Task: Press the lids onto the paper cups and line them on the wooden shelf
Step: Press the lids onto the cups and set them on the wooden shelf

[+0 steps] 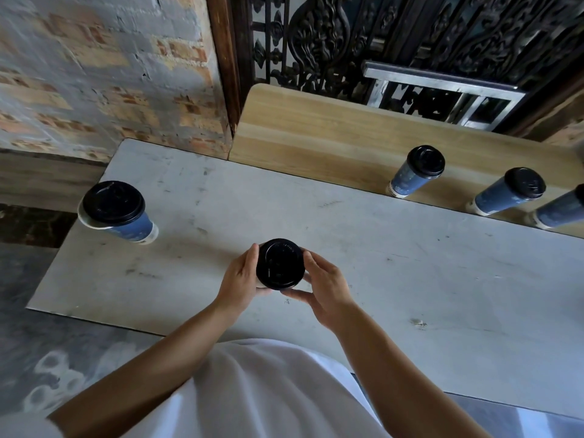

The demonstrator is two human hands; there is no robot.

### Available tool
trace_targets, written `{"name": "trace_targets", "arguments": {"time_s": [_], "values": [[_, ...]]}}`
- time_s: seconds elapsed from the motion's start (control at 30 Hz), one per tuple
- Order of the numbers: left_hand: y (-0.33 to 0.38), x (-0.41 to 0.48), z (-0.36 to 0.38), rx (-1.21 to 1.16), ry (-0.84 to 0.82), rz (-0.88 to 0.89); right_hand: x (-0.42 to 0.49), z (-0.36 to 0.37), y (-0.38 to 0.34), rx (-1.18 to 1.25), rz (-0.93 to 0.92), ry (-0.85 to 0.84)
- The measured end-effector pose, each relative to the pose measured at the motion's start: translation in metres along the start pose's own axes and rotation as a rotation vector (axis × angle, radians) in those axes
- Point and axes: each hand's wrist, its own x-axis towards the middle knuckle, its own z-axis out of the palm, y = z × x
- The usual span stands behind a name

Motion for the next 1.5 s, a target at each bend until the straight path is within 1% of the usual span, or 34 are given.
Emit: {"name": "trace_targets", "arguments": {"time_s": [0.23, 0.37, 0.5, 0.57, 0.63, 0.73, 0.8, 0.9, 1.0, 1.13, 1.33, 1.5], "values": [[-0.002, 0.000, -0.003, -0.006, -0.014, -0.013, 0.008, 0.002, 0.017, -0.091, -0.102, 0.082], [-0.002, 0.004, -0.005, -0.012, -0.039, -0.011, 0.014, 0.006, 0.018, -0.130, -0.108, 0.108], [-0.001, 0.005, -0.002, -0.011, -0.027, -0.021, 0.015, 0.010, 0.019, -0.143, -0.113, 0.164], [0.001, 0.004, -0.001, -0.004, -0.023, -0.032, 0.014, 0.010, 0.016, -0.117, -0.091, 0.155], [0.003, 0.002, 0.001, -0.016, -0.020, -0.044, 0.012, 0.008, 0.015, -0.038, -0.040, 0.110], [0.002, -0.004, 0.006, -0.090, 0.051, -0.085, 0.005, 0.002, 0.020, 0.112, 0.017, 0.095], [-0.002, -0.009, 0.010, -0.146, 0.111, -0.115, 0.000, -0.002, 0.027, 0.164, 0.003, 0.099], [-0.007, -0.019, 0.014, -0.176, 0.128, -0.156, -0.007, -0.006, 0.031, 0.150, -0.044, 0.075], [-0.007, -0.022, 0.011, -0.122, 0.098, -0.220, -0.009, -0.012, 0.028, 0.070, -0.064, 0.059], [-0.004, -0.016, 0.006, -0.051, 0.058, -0.318, -0.005, -0.015, 0.024, 0.003, -0.047, 0.040], [0.002, -0.009, 0.004, 0.041, 0.013, -0.291, 0.002, -0.016, 0.016, -0.092, -0.087, 0.063], [0.011, 0.001, 0.002, 0.099, -0.021, -0.228, 0.013, -0.013, 0.013, -0.101, -0.084, 0.112]]}}
